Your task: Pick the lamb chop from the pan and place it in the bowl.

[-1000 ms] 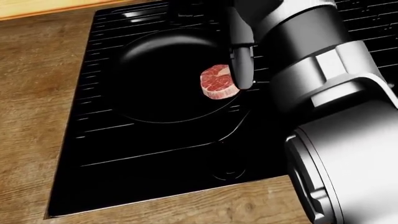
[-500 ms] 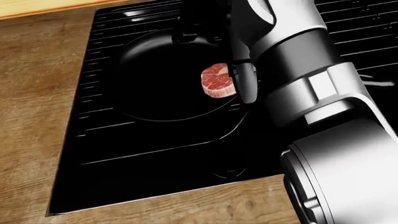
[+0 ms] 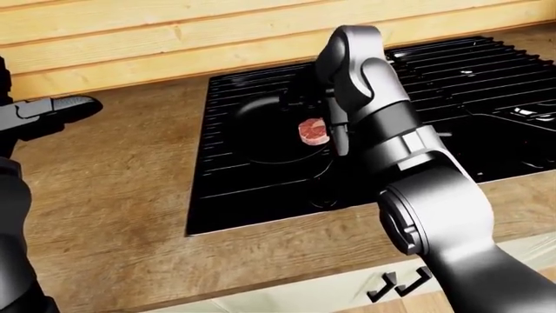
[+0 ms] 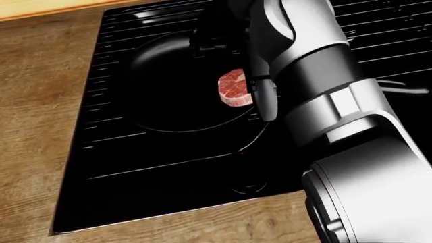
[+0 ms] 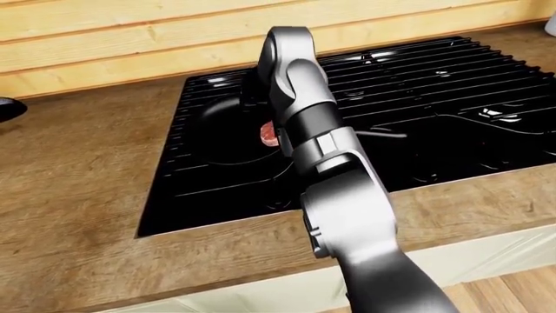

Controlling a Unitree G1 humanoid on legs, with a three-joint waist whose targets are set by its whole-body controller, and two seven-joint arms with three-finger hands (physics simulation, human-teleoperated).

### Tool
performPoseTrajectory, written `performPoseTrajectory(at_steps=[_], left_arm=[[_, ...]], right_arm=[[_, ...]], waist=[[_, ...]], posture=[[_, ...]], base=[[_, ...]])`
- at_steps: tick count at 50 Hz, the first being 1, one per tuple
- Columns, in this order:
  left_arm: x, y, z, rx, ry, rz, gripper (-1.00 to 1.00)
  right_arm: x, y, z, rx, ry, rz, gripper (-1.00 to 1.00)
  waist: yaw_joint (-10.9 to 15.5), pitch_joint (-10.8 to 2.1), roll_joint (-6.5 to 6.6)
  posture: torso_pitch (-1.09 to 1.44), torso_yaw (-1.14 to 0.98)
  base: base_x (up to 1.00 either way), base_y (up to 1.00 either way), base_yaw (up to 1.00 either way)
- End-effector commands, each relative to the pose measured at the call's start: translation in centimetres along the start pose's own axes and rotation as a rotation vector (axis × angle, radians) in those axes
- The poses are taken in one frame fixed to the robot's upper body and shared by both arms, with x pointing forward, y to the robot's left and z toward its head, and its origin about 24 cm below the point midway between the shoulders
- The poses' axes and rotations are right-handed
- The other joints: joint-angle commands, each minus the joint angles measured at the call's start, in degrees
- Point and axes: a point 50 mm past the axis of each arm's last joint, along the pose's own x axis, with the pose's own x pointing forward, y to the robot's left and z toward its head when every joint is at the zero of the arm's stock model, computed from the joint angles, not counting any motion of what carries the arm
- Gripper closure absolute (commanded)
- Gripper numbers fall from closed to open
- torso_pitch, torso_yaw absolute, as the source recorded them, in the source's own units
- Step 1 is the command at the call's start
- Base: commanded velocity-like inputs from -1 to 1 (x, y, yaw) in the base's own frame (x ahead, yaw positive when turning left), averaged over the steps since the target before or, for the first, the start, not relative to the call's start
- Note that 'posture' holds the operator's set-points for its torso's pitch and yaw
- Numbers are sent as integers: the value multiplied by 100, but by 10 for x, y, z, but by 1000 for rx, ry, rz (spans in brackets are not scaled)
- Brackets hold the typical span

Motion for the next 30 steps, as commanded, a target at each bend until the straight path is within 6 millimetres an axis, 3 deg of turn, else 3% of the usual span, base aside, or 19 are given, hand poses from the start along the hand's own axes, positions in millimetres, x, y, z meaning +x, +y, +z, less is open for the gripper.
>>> performPoseTrajectory(at_steps=[1, 27, 30], left_arm=[[1, 0, 18, 5, -87, -2, -100], [0, 0, 17, 2, -88, -4, -100], [0, 0, 16, 2, -88, -4, -100]], right_arm=[[-18, -12, 6, -27, -9, -90, -100], [-2, -8, 2, -35, -36, -128, -100], [-1, -7, 1, -37, -38, -130, -87]], waist=[[-3, -163, 32], [4, -177, 25], [5, -177, 25]], posture=[[0, 0], [0, 0], [0, 0]], base=[[0, 0, 0], [0, 0, 0], [0, 0, 0]])
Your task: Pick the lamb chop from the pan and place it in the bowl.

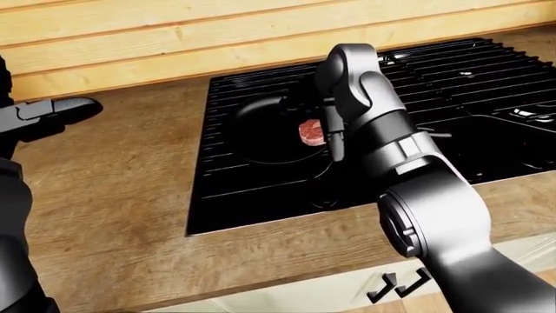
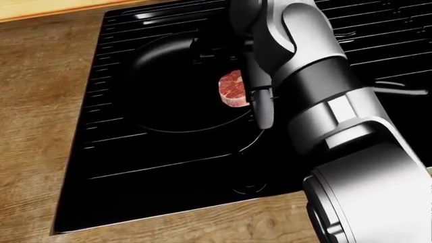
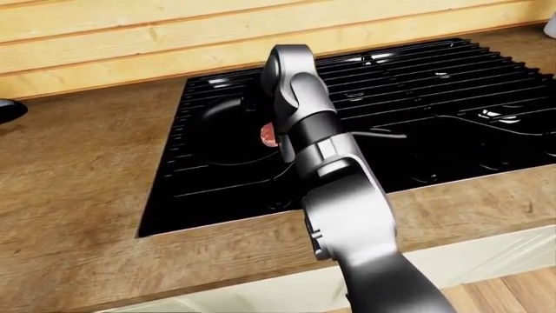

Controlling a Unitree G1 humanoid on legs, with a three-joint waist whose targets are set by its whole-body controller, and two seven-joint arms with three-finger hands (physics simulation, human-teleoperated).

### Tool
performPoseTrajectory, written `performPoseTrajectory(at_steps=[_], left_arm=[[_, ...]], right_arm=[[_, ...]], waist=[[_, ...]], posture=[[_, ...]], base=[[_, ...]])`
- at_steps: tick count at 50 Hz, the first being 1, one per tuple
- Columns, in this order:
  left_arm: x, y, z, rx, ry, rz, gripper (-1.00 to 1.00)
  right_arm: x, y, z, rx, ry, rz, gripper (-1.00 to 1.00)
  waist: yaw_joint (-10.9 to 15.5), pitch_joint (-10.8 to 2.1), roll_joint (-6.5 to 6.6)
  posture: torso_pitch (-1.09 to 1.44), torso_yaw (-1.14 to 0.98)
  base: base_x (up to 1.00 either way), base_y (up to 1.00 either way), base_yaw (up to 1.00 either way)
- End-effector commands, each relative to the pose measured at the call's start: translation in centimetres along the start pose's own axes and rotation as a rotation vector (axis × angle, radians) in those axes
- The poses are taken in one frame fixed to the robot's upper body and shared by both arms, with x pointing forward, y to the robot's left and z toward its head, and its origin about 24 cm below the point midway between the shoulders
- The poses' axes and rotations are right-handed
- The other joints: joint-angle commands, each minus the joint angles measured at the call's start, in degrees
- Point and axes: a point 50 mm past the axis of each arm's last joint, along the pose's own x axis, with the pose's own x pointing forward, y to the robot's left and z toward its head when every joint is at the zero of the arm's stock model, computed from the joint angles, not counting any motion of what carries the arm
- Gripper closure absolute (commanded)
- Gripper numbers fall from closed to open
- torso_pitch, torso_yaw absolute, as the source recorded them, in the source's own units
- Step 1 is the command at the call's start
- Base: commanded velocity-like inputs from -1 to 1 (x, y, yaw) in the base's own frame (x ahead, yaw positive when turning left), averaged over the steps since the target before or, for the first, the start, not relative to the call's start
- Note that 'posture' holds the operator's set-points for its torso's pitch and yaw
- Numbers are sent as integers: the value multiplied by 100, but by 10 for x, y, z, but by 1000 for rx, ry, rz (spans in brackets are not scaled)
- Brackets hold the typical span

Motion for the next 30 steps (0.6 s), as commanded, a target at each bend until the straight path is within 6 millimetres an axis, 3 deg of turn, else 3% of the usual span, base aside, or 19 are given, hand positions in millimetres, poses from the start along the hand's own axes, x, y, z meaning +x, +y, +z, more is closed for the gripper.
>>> performPoseTrajectory(at_steps=[1, 11, 19, 20, 30], left_arm=[[1, 0, 17, 6, -84, -3, -100], [0, 1, 17, 7, -83, -2, -100], [-1, 1, 17, 6, -83, -2, -100], [0, 1, 17, 5, -82, -2, -100], [0, 0, 17, 3, -82, -2, -100]], right_arm=[[-19, -15, 8, -30, -14, -89, -73], [-19, -15, 8, -35, -17, -94, -35], [-19, -15, 7, -43, -16, -93, 8], [-19, -14, 6, -45, -17, -90, 24], [-19, -15, 5, -52, -20, -86, 62]], waist=[[-2, -161, 31], [4, -162, 23], [18, -170, 12], [19, -171, 11], [21, -174, 5]], posture=[[0, 0], [0, 0], [0, 0], [0, 0], [0, 0]], base=[[0, 0, 0], [0, 0, 0], [0, 0, 0], [0, 0, 0], [0, 0, 0]])
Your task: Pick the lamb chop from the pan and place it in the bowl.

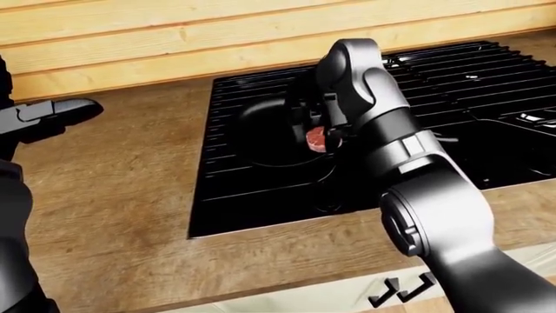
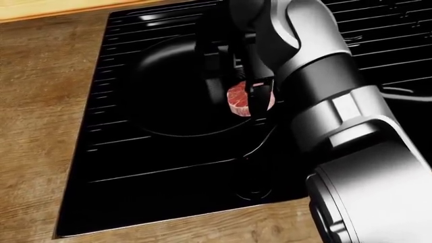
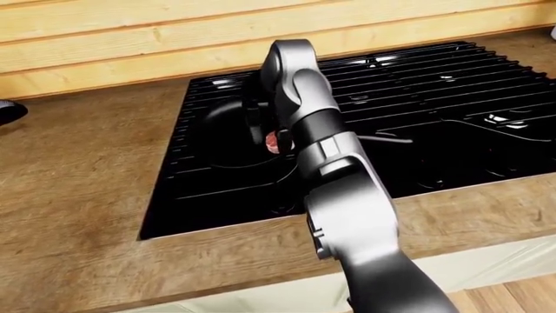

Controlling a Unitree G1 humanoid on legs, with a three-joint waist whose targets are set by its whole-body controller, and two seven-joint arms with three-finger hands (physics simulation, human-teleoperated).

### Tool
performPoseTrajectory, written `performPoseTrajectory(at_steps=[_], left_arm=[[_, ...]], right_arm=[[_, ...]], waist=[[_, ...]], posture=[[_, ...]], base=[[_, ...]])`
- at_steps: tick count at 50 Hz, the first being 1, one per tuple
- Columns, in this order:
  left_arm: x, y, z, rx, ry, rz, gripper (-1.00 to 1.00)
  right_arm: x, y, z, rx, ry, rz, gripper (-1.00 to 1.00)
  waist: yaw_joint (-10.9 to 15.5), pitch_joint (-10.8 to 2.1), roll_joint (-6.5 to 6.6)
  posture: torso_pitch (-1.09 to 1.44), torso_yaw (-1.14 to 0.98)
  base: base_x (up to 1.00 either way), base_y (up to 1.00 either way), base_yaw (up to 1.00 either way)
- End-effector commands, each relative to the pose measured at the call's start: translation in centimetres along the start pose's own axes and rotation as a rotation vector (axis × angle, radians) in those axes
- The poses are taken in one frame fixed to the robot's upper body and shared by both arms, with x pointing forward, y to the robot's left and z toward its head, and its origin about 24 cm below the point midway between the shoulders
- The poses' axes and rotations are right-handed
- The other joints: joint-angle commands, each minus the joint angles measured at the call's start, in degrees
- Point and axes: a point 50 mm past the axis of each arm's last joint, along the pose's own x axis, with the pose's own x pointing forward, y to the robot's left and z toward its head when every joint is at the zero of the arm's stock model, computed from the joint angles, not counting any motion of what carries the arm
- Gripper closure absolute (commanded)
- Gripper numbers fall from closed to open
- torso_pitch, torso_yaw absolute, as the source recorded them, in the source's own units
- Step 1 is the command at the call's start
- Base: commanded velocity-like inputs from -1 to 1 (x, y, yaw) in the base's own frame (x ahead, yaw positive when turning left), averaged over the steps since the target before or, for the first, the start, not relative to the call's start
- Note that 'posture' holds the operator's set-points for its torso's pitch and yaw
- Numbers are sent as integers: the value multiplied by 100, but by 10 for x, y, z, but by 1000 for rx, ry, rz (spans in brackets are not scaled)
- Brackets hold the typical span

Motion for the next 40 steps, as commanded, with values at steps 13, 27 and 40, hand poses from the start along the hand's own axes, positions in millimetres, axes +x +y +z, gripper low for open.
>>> performPoseTrajectory(at_steps=[13, 27, 40], left_arm=[[2, 0, 18, 6, -85, -3, -100], [2, -1, 18, 5, -86, -4, -100], [3, -3, 22, 2, -92, -8, -100]], right_arm=[[-29, -24, 9, -17, -21, -58, 100], [-53, -41, 16, -21, -53, -107, 100], [-83, -55, 3, 33, -113, -141, 100]], waist=[[-40, -120, 60], [-72, -93, 80], [-62, -78, 64]], posture=[[0, 0], [0, 0], [0, 0]], base=[[0, 0, 0], [0, 0, 0], [0, 0, 0]])
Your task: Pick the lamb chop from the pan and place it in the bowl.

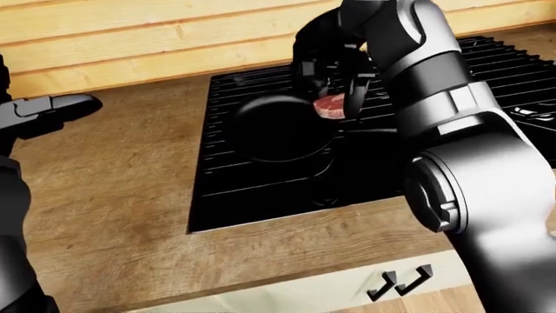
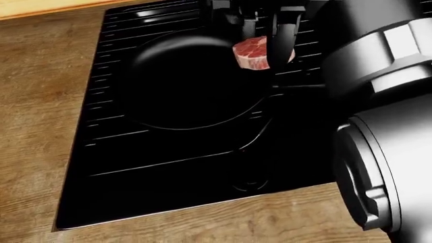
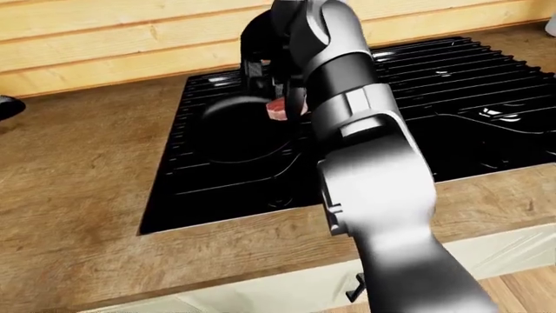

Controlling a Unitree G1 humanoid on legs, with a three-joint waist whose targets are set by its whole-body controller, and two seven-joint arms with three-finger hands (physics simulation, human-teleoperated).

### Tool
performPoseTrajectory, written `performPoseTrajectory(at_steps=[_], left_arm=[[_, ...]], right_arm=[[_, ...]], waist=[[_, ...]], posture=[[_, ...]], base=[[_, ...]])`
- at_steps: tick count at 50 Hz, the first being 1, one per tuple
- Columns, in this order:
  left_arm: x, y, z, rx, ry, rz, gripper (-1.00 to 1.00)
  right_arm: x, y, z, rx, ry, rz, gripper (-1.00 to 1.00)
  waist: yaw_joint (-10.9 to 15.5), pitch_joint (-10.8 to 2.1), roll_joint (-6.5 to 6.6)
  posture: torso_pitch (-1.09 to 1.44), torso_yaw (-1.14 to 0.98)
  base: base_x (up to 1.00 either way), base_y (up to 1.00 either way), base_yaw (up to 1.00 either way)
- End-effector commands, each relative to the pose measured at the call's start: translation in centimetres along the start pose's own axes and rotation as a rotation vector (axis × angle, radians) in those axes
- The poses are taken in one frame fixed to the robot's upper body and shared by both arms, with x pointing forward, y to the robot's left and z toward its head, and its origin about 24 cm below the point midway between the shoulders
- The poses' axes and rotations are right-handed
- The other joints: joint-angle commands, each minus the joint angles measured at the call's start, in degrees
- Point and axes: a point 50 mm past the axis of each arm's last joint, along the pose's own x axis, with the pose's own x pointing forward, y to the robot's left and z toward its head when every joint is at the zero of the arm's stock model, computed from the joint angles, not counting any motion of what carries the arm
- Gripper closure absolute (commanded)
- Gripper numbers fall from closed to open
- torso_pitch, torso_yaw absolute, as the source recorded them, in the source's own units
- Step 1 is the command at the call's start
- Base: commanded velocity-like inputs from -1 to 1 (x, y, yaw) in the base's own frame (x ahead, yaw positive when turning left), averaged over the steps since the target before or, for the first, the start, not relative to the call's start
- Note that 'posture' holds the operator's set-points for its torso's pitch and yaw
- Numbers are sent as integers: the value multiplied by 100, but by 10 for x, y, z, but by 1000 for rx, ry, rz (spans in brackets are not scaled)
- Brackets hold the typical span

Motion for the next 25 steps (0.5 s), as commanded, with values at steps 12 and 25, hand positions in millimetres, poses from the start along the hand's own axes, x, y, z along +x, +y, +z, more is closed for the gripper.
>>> performPoseTrajectory(at_steps=[12, 25], left_arm=[[2, 0, 20, 9, -88, -5, -100], [2, 0, 20, 11, -92, -7, -100]], right_arm=[[-46, -27, -12, 35, -50, -176, 100], [-65, -32, -26, 77, -64, -228, 100]], waist=[[24, -160, 1], [40, -158, -39]], posture=[[0, 0], [0, 0]], base=[[0, 0, 0], [0, 0, 0]])
